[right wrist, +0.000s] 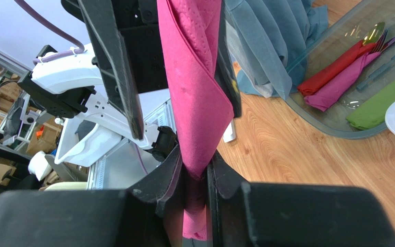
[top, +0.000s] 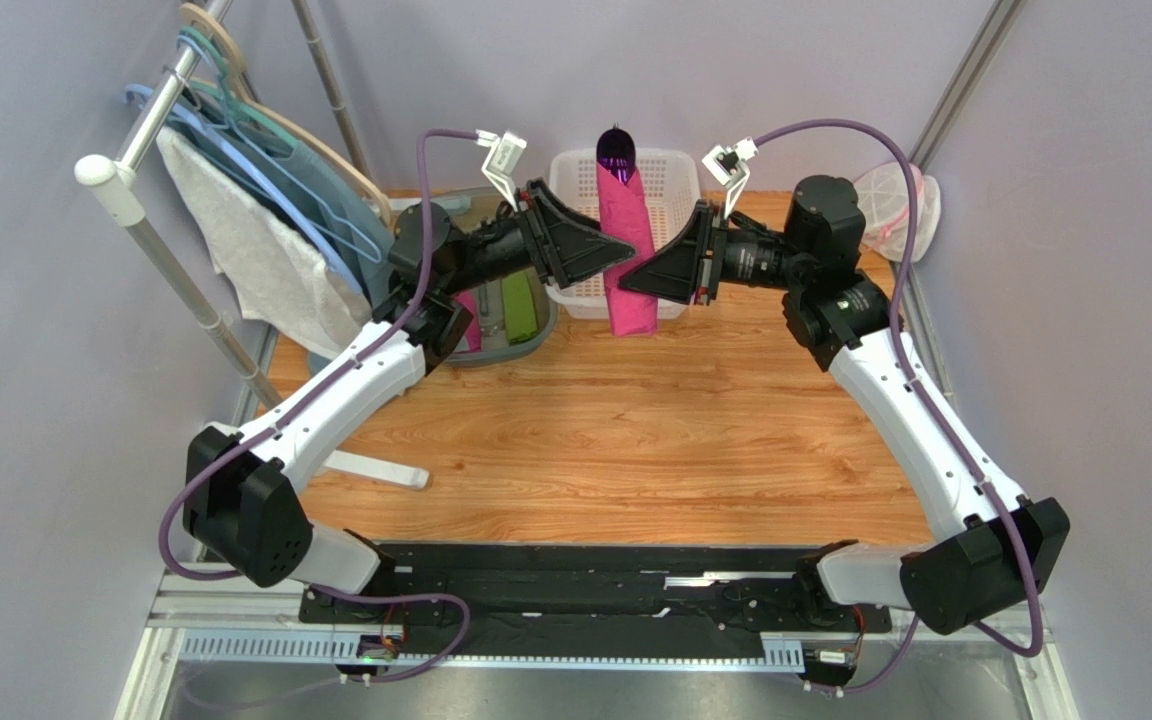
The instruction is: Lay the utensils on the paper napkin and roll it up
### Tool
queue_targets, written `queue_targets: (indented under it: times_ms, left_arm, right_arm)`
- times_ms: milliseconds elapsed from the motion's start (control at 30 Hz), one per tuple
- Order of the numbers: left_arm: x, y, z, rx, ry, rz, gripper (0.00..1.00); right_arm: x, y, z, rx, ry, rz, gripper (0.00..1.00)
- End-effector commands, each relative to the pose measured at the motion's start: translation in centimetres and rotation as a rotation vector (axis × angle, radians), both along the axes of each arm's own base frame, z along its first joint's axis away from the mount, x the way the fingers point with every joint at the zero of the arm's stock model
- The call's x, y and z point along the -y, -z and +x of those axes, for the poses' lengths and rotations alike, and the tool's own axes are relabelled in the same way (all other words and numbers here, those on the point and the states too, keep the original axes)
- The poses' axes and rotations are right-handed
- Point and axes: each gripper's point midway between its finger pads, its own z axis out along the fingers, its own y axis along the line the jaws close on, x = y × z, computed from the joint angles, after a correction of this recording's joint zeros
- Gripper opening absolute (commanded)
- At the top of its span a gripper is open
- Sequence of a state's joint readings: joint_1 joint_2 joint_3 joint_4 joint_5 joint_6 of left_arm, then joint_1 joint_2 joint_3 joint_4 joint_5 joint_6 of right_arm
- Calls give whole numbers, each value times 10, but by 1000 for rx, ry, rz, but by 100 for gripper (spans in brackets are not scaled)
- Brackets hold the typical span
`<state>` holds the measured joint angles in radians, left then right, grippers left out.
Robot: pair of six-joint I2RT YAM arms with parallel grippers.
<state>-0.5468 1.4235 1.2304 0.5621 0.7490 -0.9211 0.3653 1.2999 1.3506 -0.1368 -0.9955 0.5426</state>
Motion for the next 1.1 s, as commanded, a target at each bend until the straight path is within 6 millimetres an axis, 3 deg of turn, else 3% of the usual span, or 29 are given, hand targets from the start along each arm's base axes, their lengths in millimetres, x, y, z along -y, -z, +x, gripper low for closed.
queue_targets:
  times_ms: [0,333,433,467,567,967,1067]
  left_arm:
    - [-3,-33,3,-25,-3,-86,60]
    - [2,-16,27,-163,-58,-84,64]
    - [4,-15,28,-174,-54,-88,59]
    - [4,-16,27,-171,-47,-91,49]
    - [5,-17,25,-162,-33,-94,40]
    - [6,-14,25,-175,-21,-98,47]
    - [6,-13,25,-177,-18,-96,40]
  right_arm:
    - [0,-27,0,85,18,64,0]
    - [-2,-36,7,123,36,91,0]
    - [-3,-34,9,118,39,90,0]
    - [-3,-34,11,118,44,89,0]
    - [-3,-33,14,113,53,89,0]
    - [-6,-38,24,105,67,100,0]
    - [-7,-40,25,106,66,109,0]
